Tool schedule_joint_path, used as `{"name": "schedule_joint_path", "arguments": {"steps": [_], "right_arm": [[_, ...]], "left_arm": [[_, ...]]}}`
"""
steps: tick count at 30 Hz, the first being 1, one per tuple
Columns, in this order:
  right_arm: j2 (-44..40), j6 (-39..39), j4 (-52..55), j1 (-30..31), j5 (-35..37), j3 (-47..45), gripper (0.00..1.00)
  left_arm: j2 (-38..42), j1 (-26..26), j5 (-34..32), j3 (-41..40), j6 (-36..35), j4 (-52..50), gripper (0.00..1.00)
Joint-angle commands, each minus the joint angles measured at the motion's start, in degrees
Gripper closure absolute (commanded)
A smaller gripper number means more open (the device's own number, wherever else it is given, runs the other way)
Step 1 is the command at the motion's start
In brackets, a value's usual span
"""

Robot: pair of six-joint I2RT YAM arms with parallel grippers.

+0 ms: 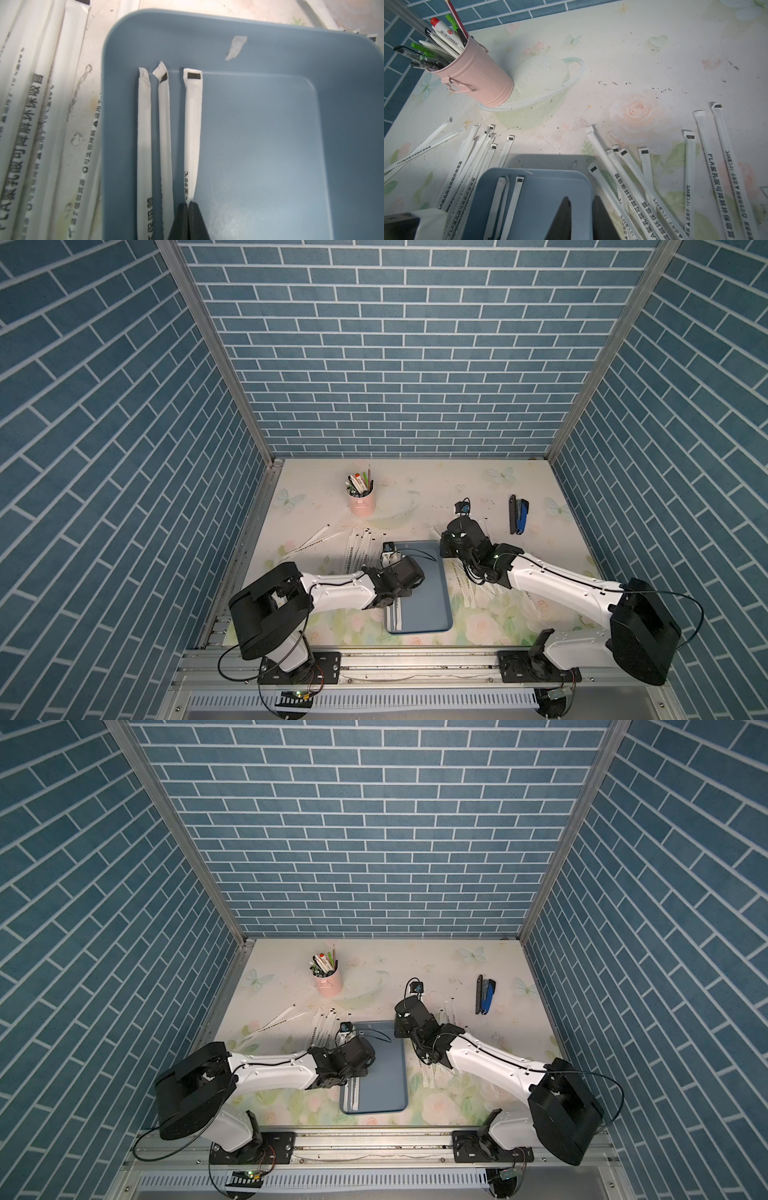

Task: Put the straws into the storage box
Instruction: Place the straw in the storage box.

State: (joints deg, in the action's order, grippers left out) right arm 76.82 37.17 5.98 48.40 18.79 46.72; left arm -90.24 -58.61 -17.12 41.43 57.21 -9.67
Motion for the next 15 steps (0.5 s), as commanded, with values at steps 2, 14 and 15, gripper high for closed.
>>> {"name": "schedule_joint_path", "arguments": {"steps": [2,14,15], "right_arm": [[-0.4,-1.0,0.5,-0.2,-0.2,-0.6,0.79],[-0.4,-1.0,0.6,-0.2,-0.1,-0.6,0.79],[-0.4,-1.0,0.6,-0.2,-0.2,-0.6,0.79]], "left_arm": [[-0.4,0.5,-1.3,-0.6,-0.1,0.1,0.99],[-1.4,0.6,-1.3,-0.5,-0.7,0.0,0.95],[-1.6,0.7,-1.3,-0.5,-0.7,0.2,0.95]]}}
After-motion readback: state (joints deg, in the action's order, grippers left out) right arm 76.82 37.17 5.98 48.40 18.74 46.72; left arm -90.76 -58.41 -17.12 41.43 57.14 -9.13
